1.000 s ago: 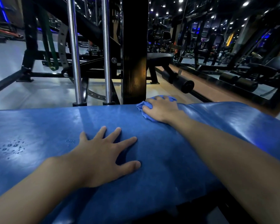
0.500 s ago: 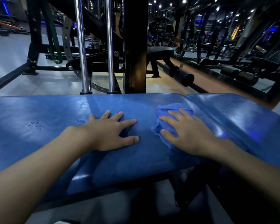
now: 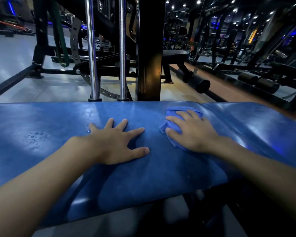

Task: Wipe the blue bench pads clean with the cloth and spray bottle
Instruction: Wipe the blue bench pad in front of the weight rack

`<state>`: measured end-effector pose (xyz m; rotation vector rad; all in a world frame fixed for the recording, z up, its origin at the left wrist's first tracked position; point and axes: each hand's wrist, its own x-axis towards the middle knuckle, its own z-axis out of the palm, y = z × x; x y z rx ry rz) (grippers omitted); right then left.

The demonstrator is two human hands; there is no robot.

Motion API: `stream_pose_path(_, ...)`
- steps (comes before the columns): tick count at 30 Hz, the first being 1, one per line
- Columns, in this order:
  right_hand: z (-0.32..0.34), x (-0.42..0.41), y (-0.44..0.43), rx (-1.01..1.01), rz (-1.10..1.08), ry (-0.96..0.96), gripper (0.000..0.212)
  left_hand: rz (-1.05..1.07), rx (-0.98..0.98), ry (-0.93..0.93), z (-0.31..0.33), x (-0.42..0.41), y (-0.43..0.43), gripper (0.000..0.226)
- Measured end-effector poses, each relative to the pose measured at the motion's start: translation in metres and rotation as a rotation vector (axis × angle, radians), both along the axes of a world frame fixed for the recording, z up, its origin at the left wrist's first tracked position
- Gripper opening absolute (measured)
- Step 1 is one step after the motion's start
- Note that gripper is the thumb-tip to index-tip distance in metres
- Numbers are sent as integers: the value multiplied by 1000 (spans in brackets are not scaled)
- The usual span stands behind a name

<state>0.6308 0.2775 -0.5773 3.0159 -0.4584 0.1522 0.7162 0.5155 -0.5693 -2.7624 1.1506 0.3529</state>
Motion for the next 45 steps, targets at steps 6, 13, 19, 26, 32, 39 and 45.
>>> stream_pose_path(6,3,99,-25,6,10,-45,44,-23,22,-22,-3,1,0,90)
stream_pose_path(13,5,122,-29,95,-46,36,47,-23,27,-46,-5,-1,0,91)
stream_pose_path(19,8,56,-9,40,50,-30,44,-6,7,-18,-2,-2,0,84)
stream_pose_path(26,-4,-54,21,-66,102,-28,75,11,-20,6,0,-4,2,81)
stream_pose_path(32,6,-86,29,-9,90,91,85,32,-106,24,7,-2,16,81)
stream_pose_path(39,1,-20,21,5,86,-16,70,87,4,29,6,12,32,80)
stream_pose_path(45,8,82,3,65,54,-22,40,37,-5,-78,0,14,31,81)
